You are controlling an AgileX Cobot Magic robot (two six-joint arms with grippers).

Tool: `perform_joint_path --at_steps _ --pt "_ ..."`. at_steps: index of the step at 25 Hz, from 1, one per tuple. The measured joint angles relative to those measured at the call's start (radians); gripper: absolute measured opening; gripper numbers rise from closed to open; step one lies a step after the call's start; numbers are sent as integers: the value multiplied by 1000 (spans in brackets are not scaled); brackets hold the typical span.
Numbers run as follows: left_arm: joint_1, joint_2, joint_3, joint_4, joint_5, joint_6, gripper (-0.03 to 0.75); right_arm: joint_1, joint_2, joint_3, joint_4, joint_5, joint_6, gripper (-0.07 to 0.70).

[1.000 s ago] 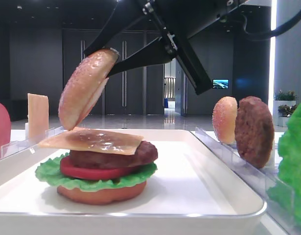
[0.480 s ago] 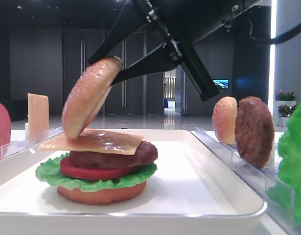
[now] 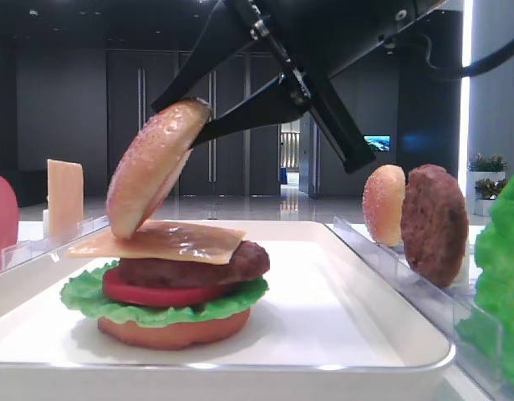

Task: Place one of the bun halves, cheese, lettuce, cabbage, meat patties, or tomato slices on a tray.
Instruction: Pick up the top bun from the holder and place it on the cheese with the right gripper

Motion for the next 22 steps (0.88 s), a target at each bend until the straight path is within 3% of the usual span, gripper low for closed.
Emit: perform_joint_path --at_steps 14,22 --pt "0 0 0 0 0 0 0 0 0 0 -17 -5 4 193" --pt "0 0 0 0 0 0 0 0 0 0 -72 -50 4 313"
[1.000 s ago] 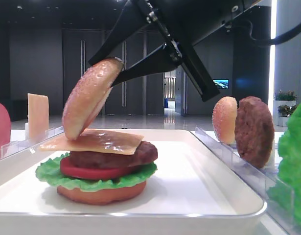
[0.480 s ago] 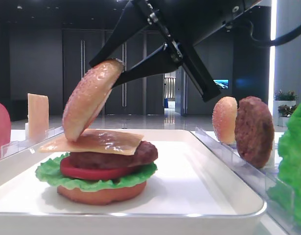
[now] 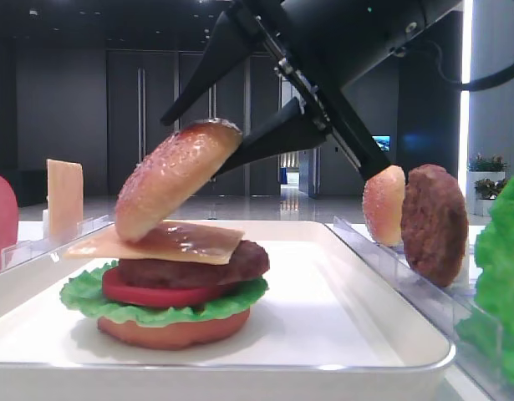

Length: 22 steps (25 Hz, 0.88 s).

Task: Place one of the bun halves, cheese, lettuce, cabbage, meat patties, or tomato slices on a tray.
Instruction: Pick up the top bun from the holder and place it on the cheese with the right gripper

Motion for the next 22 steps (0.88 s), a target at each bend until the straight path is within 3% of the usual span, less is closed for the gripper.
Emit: perform_joint_path --at_steps 6,13,22 --pt "0 0 0 0 0 0 0 0 0 0 -17 -23 0 372" --pt "0 0 0 0 0 0 0 50 0 0 -25 -108 0 470" --pt "0 0 0 0 0 0 0 68 0 0 -41 -174 0 486"
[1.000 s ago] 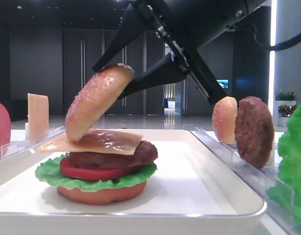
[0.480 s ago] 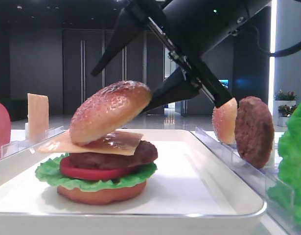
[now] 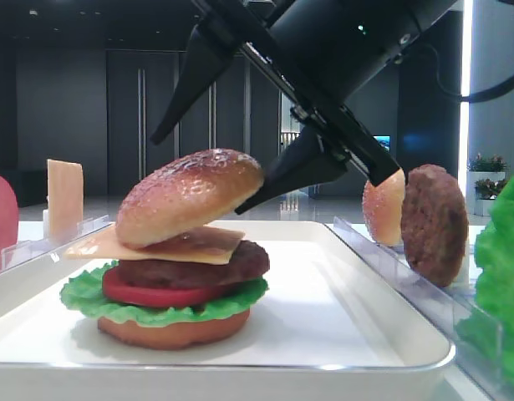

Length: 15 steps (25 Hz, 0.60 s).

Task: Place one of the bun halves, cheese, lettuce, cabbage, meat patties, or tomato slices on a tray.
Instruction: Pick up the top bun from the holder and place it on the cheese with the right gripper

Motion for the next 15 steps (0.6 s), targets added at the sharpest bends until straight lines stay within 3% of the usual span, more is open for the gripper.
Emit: perform_joint_path --at_steps 7,15 --pt "0 0 0 0 0 0 0 0 0 0 -1 -30 0 585" --pt "0 0 0 0 0 0 0 0 0 0 -46 -47 9 600"
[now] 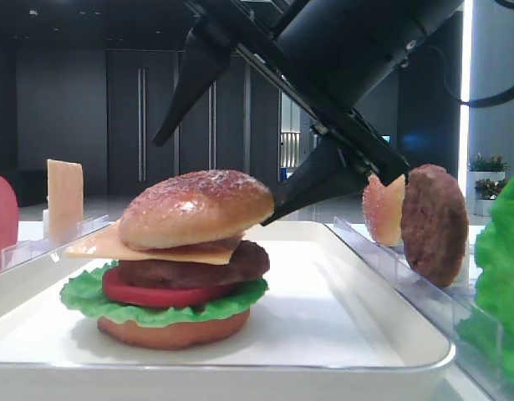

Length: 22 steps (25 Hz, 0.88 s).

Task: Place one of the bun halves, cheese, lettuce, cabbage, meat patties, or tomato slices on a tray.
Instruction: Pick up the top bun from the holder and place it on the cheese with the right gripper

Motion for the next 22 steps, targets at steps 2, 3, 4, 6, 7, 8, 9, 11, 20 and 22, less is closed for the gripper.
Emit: perform_joint_path --at_steps 2,3,4,6,7,8,9,11,20,22 --pt "0 0 0 0 0 0 0 0 0 0 -5 -8 1 600" --pt "0 0 0 0 0 0 0 0 0 0 -6 -11 1 600" --pt "0 0 0 0 0 0 0 0 0 0 -7 -13 1 600" --pt "0 0 0 0 0 0 0 0 0 0 -17 -15 2 600" --pt "0 0 0 0 0 0 0 0 0 0 -26 -15 3 600" --pt "0 0 0 0 0 0 0 0 0 0 -31 -15 3 600" --pt "0 0 0 0 0 0 0 0 0 0 -36 -15 5 600" --pt "0 0 0 0 0 0 0 0 0 0 -41 -15 6 600" --pt "0 0 0 0 0 0 0 0 -1 0 -152 -36 78 600" --pt "0 0 0 0 0 0 0 0 -8 0 -193 -44 108 600"
